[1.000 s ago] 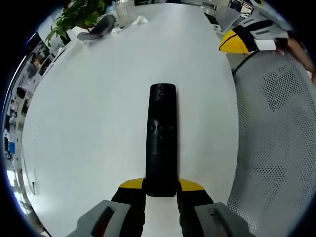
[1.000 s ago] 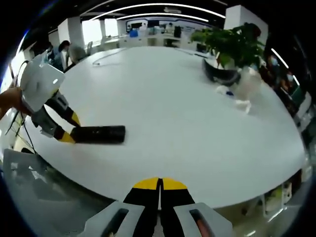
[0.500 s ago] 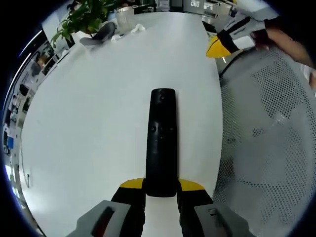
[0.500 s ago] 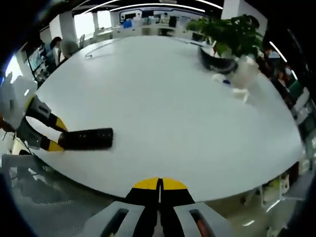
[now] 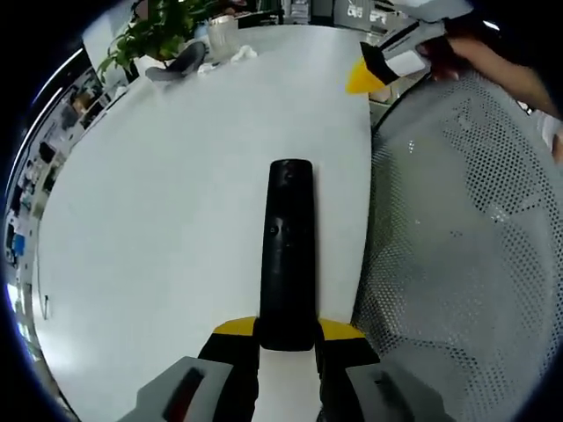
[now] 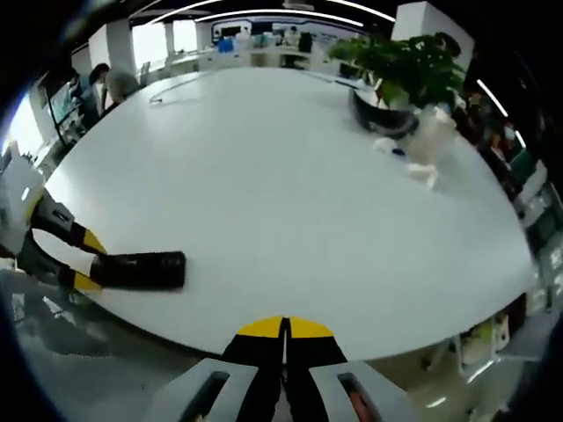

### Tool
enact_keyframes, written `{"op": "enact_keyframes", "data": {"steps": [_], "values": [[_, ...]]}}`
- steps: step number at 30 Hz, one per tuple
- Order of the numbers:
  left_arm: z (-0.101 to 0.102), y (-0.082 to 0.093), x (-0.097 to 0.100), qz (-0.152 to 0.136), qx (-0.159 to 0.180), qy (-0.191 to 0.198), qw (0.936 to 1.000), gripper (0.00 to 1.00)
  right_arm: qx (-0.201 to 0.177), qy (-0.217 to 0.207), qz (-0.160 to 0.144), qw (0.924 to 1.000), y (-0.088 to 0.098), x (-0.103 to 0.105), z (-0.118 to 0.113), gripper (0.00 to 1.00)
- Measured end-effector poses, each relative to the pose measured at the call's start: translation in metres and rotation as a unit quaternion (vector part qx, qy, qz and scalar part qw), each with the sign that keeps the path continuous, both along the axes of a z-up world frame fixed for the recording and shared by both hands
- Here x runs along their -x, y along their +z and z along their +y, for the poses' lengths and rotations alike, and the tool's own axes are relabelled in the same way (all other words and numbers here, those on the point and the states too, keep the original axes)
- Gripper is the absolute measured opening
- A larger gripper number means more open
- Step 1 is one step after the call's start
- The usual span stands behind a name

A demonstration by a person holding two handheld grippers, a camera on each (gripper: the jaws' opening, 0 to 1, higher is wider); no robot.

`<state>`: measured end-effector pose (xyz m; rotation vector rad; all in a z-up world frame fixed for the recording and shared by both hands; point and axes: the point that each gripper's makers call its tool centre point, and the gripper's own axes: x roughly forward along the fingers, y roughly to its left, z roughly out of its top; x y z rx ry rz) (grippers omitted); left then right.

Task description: Press the specified remote control buttons in sequence, fully releasing each button before pressing the next.

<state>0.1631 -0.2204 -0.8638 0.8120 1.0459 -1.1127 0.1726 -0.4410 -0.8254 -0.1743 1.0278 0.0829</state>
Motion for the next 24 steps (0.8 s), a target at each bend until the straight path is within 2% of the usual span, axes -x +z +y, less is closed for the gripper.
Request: {"op": "enact_keyframes", "data": {"steps": [2, 5, 10, 15, 21, 24], "values": [[0.000, 0.000, 0.000, 0.000, 0.000, 0.002, 1.0000, 0.24, 0.002, 0.000, 0.000, 1.0000, 0.000, -0.001, -0.003, 0.00], [0.001, 0.000, 0.001, -0.002, 0.003, 0.006, 1.0000, 0.24, -0.015, -0.001, 0.002, 0.9999, -0.001, -0.001, -0.001, 0.00], [0.002, 0.000, 0.000, -0.003, 0.025, 0.009, 0.9996, 0.24, -0.028, 0.004, -0.015, 0.9995, 0.004, -0.004, 0.003, 0.00], [-0.001, 0.000, -0.001, 0.002, 0.014, 0.004, 0.9999, 0.24, -0.036, 0.009, -0.011, 0.9992, 0.003, -0.004, 0.007, 0.00], [0.000, 0.000, 0.000, 0.001, 0.002, 0.006, 1.0000, 0.24, -0.034, 0.019, 0.001, 0.9992, -0.001, -0.002, 0.009, 0.00], [0.000, 0.001, -0.001, 0.002, 0.007, 0.010, 0.9999, 0.24, -0.021, 0.032, 0.023, 0.9990, -0.006, 0.004, 0.011, 0.00]]}}
